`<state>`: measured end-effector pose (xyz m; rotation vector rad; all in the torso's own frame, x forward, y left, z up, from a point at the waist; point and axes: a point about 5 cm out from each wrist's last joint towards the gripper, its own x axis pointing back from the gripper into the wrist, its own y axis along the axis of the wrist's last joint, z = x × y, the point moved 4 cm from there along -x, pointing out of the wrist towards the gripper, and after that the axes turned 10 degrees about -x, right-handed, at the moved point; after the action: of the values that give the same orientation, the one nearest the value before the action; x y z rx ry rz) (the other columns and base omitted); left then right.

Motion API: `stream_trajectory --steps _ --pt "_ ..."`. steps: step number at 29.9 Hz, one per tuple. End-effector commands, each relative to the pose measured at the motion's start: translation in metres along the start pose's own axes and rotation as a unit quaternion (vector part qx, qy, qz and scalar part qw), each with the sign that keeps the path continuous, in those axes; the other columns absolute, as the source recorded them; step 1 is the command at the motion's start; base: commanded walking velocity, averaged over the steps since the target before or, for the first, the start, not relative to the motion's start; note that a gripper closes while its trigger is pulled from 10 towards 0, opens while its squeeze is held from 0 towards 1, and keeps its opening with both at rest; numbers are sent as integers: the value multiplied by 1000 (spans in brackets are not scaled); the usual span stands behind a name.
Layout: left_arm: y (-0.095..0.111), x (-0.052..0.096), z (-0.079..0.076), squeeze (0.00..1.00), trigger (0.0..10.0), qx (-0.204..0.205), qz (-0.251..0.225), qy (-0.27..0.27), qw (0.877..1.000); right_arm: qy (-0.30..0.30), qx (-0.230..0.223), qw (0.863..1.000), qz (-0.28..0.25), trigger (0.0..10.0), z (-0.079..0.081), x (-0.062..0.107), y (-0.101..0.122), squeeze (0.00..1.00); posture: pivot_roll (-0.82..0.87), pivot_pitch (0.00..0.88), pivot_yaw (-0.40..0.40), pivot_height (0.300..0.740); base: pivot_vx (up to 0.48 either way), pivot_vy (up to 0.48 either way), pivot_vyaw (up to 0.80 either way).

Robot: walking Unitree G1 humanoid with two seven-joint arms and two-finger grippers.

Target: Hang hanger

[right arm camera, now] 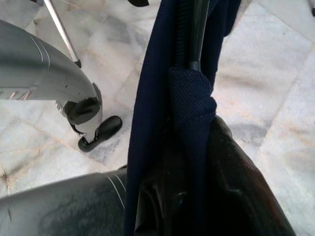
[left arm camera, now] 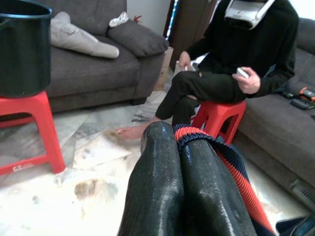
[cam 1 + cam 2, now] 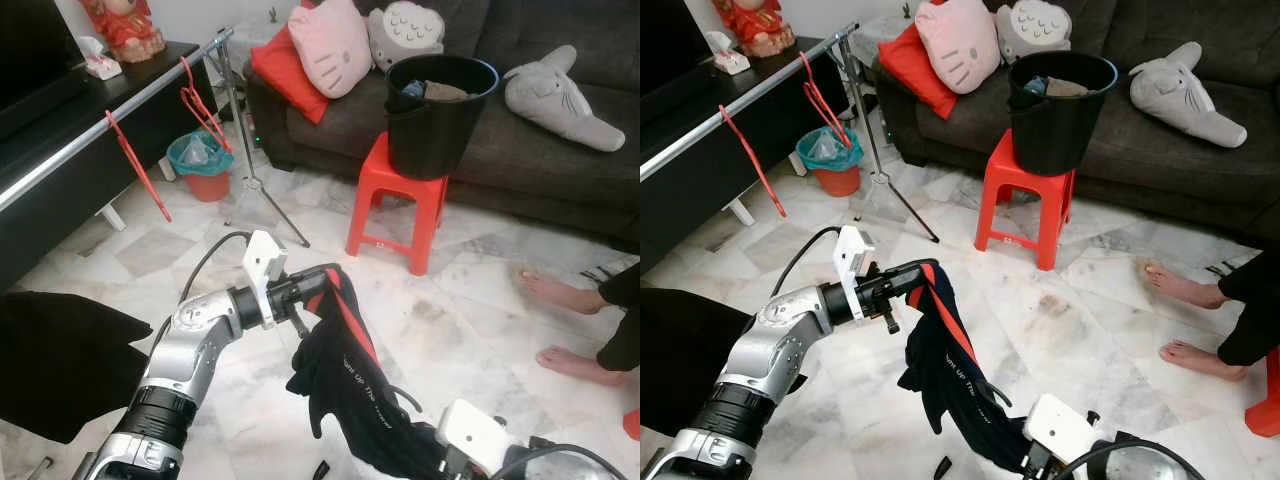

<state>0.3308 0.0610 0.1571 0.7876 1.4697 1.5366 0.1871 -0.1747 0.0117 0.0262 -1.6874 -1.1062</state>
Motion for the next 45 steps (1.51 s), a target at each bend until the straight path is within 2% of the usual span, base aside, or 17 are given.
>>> stream_trajectory --steps 1,14,17,19,22,28,32,36,39,42,45 --pt "34 3 13 0 10000 -27 -61 26 997 24 -19 998 62 10000 14 -4 -32 35 -75 84 83 740 0 0 0" --pt "40 4 15 0 10000 -22 -70 36 997 20 -16 998 61 10000 12 -4 -32 39 -74 84 84 740 0 0 0" --pt "47 2 15 0 10000 -23 -82 40 996 -13 -6 999 52 10000 2 -10 -31 43 -75 83 84 740 0 0 0" --pt "52 0 16 0 10000 -26 -90 44 995 -42 -18 999 24 10000 -7 -15 -24 43 -75 83 84 740 0 0 0" --pt "51 1 15 0 10000 -27 -85 41 995 -50 -26 998 -10 10000 -9 -15 -11 39 -70 82 85 740 0 0 0" --pt "31 4 10 0 10000 -38 -45 36 998 -81 -35 993 -82 10000 -24 -9 18 39 -77 82 86 740 0 0 0" --pt "35 3 10 0 10000 -37 -52 37 997 -79 -35 992 -94 10000 -24 -9 20 43 -71 82 84 740 0 0 0" --pt "25 5 9 0 10000 -50 -29 31 998 -89 -45 984 -146 10000 -28 -5 43 43 -75 81 87 740 0 0 0" --pt "27 4 8 0 10000 -50 -34 33 998 -93 -38 985 -143 10000 -30 -5 43 43 -73 80 85 740 0 0 0" --pt "39 1 9 0 10000 -61 -53 34 996 -101 -41 986 -125 10000 -30 -14 31 39 -71 79 83 740 0 0 0" --pt "49 -2 7 0 10000 -69 -66 30 995 -108 -57 983 -134 10000 -30 -18 28 43 -69 79 85 740 0 0 0"
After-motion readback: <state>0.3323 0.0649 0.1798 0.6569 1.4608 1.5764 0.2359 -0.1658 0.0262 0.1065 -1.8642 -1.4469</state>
